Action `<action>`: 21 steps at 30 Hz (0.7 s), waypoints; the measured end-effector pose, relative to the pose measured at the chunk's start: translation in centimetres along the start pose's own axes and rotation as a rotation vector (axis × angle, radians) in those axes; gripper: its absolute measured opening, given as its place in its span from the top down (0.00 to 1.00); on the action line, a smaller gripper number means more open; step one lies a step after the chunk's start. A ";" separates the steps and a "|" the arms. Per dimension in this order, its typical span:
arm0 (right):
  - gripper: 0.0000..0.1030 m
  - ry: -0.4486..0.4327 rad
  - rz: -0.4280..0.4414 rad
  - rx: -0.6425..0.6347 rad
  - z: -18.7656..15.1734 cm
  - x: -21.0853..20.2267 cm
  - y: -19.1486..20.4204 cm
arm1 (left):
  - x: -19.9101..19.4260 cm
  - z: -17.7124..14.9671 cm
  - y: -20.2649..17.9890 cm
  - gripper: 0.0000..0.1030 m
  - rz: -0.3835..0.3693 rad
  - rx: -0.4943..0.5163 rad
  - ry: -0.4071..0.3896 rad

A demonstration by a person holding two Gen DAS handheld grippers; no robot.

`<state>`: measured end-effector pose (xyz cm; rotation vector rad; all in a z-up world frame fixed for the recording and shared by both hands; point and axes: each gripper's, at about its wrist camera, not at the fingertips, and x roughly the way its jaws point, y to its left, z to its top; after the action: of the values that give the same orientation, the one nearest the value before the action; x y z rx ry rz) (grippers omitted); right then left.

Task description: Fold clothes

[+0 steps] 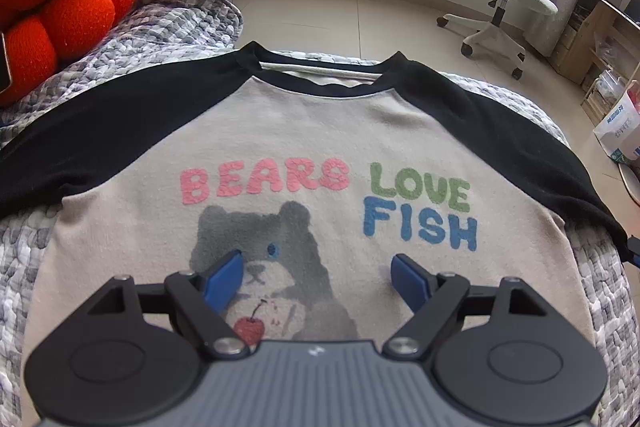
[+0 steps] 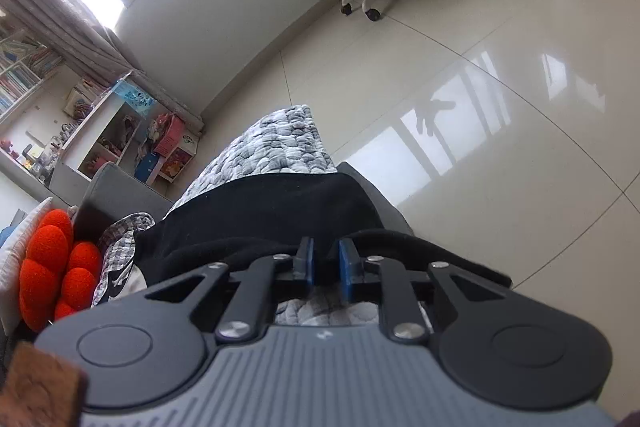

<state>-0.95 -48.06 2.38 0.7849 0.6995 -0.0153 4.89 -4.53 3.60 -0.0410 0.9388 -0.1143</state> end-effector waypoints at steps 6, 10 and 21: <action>0.60 -0.025 -0.038 -0.088 3.2 0.7 2.4 | 0.1 0.1 0.0 0.19 -0.001 -0.009 0.003; 0.44 -0.013 -0.063 -0.237 4.6 3.1 4.9 | 0.2 0.2 0.0 0.19 -0.005 -0.013 0.005; 0.83 0.116 -0.007 -0.606 1.1 7.9 7.9 | 0.4 0.4 -0.2 0.18 -0.002 0.000 0.005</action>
<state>7.87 -41.26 3.43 0.2023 0.7636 0.2285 5.41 -4.78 3.51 -0.0414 0.9436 -0.1161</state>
